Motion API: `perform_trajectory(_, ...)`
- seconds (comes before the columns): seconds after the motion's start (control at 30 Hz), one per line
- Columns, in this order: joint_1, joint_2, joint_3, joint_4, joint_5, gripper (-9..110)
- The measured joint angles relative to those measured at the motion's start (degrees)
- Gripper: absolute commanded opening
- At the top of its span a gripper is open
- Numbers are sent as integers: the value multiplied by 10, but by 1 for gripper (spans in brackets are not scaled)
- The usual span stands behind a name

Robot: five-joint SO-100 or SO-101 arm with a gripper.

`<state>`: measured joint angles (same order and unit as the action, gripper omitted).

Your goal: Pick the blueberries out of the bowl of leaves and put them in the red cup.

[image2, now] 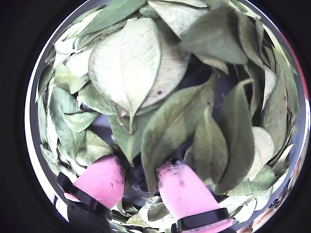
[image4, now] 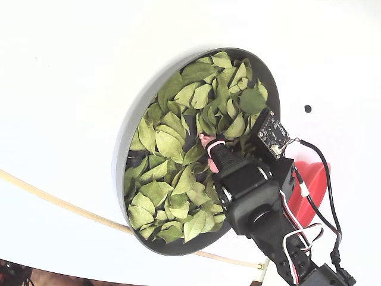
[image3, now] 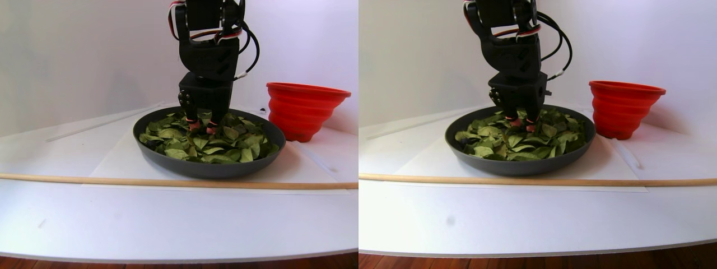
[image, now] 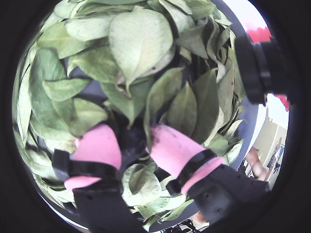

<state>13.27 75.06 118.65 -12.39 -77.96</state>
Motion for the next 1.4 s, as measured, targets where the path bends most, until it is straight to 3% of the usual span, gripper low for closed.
perform_trajectory(1.4, 1, 107, 17, 86, -27, 13)
